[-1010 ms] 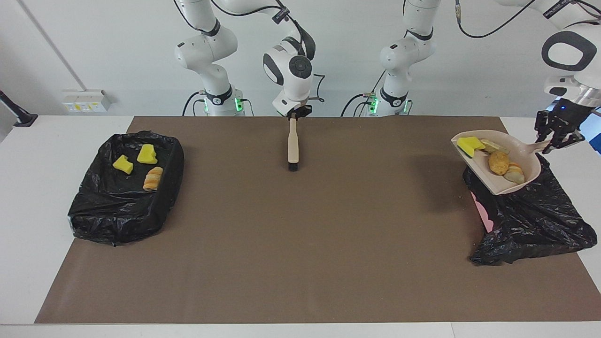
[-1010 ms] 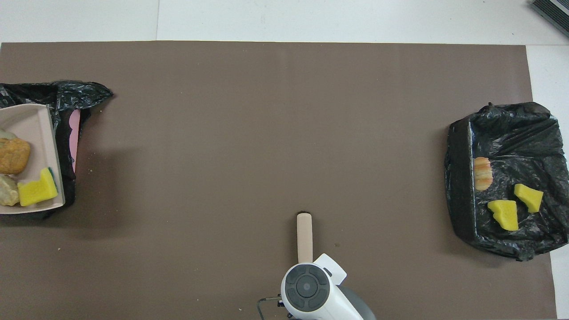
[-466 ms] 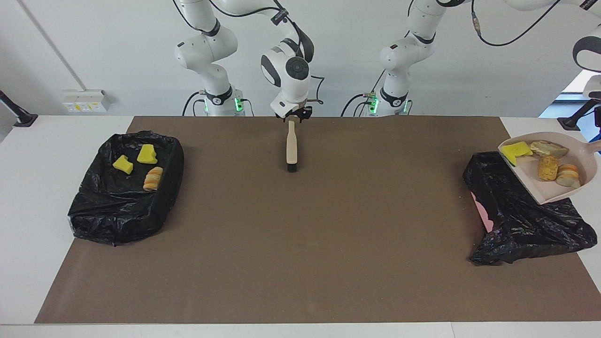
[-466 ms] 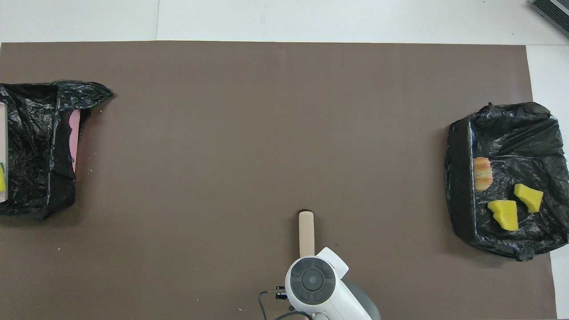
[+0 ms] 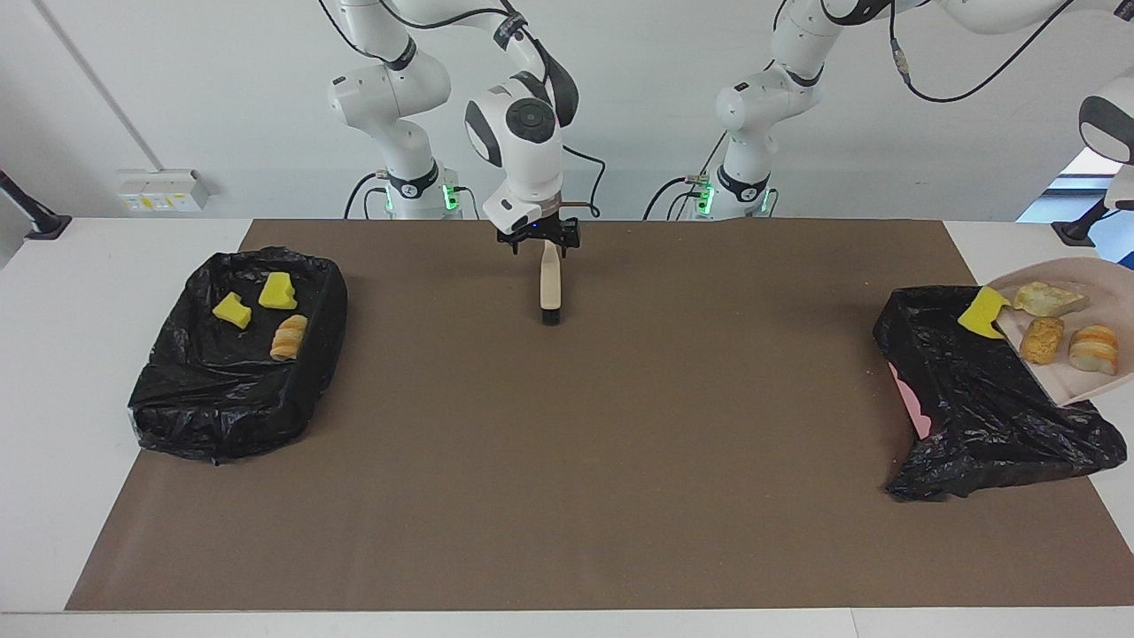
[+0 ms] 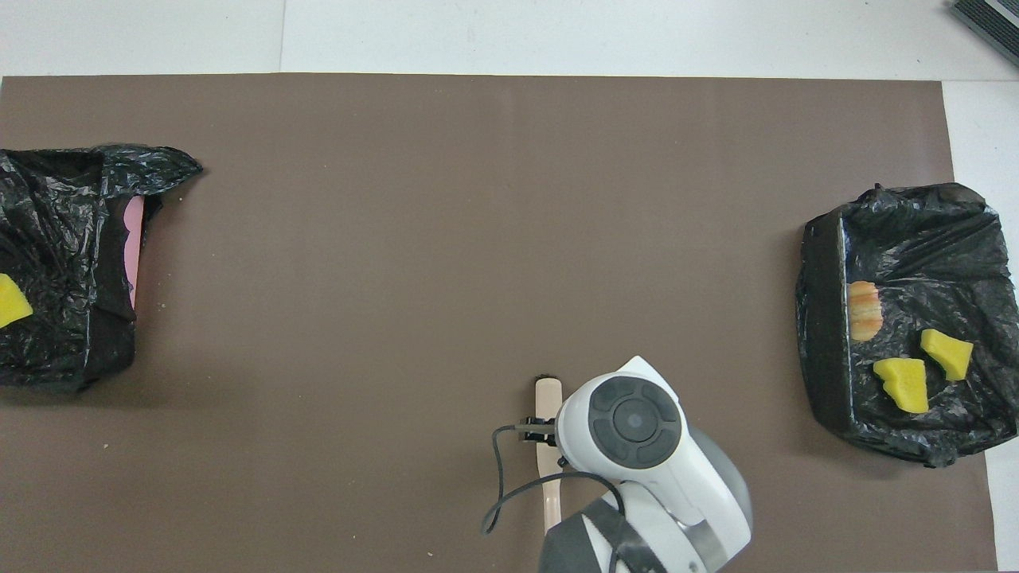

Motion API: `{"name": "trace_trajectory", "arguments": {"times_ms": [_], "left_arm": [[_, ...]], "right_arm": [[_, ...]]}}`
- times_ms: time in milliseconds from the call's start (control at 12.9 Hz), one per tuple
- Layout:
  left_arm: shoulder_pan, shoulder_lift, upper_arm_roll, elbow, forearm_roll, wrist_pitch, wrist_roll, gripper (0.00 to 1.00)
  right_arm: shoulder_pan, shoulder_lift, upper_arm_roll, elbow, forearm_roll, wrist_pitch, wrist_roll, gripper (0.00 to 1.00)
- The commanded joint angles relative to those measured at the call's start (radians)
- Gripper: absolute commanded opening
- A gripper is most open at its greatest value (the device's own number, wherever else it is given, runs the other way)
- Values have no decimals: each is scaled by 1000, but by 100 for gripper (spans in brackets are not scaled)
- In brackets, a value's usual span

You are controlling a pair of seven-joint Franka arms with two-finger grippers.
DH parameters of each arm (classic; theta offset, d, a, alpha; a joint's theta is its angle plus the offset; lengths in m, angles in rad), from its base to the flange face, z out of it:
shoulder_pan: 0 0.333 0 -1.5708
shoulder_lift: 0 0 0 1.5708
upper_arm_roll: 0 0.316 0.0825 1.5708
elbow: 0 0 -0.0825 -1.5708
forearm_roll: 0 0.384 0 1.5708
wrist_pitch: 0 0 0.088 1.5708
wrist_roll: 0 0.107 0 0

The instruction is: Sweep and dump trash in bin

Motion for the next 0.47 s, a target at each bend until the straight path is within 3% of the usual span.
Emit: {"name": "trace_trajectory", "arguments": {"times_ms": [0, 389], "left_arm": [[-33, 2, 8, 18, 115, -4, -23, 0], [-80, -1, 5, 27, 217, -42, -21, 0]], "right_arm": [[-83, 13, 6, 83, -68, -6, -44, 100], [-161, 13, 6, 248, -158, -99, -78, 100]]}}
